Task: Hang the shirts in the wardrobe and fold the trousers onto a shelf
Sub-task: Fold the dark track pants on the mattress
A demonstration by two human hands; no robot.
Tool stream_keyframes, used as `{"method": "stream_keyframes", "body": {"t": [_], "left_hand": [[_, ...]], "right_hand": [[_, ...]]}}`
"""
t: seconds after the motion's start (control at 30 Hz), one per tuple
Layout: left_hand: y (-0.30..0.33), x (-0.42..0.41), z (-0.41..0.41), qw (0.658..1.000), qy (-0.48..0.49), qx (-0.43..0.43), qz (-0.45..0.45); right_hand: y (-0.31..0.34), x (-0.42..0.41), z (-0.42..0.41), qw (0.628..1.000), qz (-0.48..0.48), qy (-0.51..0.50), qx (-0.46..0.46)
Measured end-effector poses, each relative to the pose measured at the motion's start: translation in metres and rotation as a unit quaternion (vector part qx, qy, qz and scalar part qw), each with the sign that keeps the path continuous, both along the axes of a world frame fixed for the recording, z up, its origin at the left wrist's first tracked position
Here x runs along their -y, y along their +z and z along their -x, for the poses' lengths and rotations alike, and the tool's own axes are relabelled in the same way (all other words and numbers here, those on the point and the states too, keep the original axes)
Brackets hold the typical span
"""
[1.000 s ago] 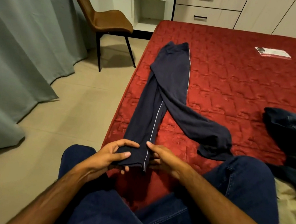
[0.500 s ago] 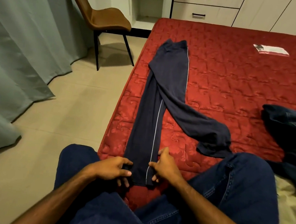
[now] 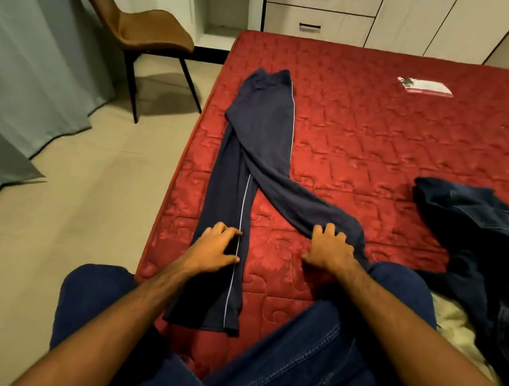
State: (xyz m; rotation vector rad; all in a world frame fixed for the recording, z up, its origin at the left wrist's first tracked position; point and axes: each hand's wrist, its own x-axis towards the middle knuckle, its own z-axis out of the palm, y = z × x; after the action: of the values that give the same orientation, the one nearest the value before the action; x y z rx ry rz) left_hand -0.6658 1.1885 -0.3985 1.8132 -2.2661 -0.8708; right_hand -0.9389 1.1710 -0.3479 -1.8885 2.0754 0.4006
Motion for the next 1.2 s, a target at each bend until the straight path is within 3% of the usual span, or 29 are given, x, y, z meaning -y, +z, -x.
{"method": "stream_keyframes", "body": {"t": [0.13,0.3,0.43,0.57,0.67,0.83,0.9,0.97,1.07,1.13,1.2], "left_hand": [[-0.004,-0.009,0.002,0.999,0.008,0.024,0.031],[-0.005,-0.014,0.004,0.999,-0.007,0.035,0.038],[-0.006,-0.009,-0.005,0.998,0.032,-0.055,-0.028],[0.008,-0.011,-0.004,0.983,0.081,-0.141,-0.084],[0.033,-0.017,-0.001,0.896,0.183,-0.356,-0.194],[0.038,-0.019,-0.035,0.757,0.241,-0.538,-0.283],[0.034,-0.026,-0.045,0.732,0.25,-0.555,-0.307],[0.028,-0.035,-0.046,0.746,0.279,-0.527,-0.297],[0.014,-0.041,-0.044,0.815,0.294,-0.444,-0.229],[0.011,-0.04,-0.041,0.83,0.287,-0.421,-0.226],[0.012,-0.035,-0.035,0.843,0.292,-0.397,-0.217]], "right_hand": [[-0.003,0.007,0.003,0.998,0.032,0.061,-0.012],[0.009,0.018,0.019,0.998,0.029,0.057,0.014],[0.036,0.024,0.014,0.973,0.012,0.011,0.231],[0.075,0.004,-0.016,0.879,-0.028,-0.018,0.475],[0.09,-0.015,-0.057,0.833,-0.01,0.004,0.553],[0.063,-0.049,-0.132,0.829,-0.032,0.071,0.553],[0.047,-0.062,-0.159,0.821,-0.077,0.094,0.558],[0.038,-0.067,-0.172,0.83,-0.104,0.126,0.532],[0.023,-0.058,-0.158,0.862,-0.075,0.092,0.492],[0.008,-0.046,-0.133,0.906,0.054,0.001,0.42],[-0.003,-0.039,-0.105,0.92,0.11,-0.119,0.356]]}}
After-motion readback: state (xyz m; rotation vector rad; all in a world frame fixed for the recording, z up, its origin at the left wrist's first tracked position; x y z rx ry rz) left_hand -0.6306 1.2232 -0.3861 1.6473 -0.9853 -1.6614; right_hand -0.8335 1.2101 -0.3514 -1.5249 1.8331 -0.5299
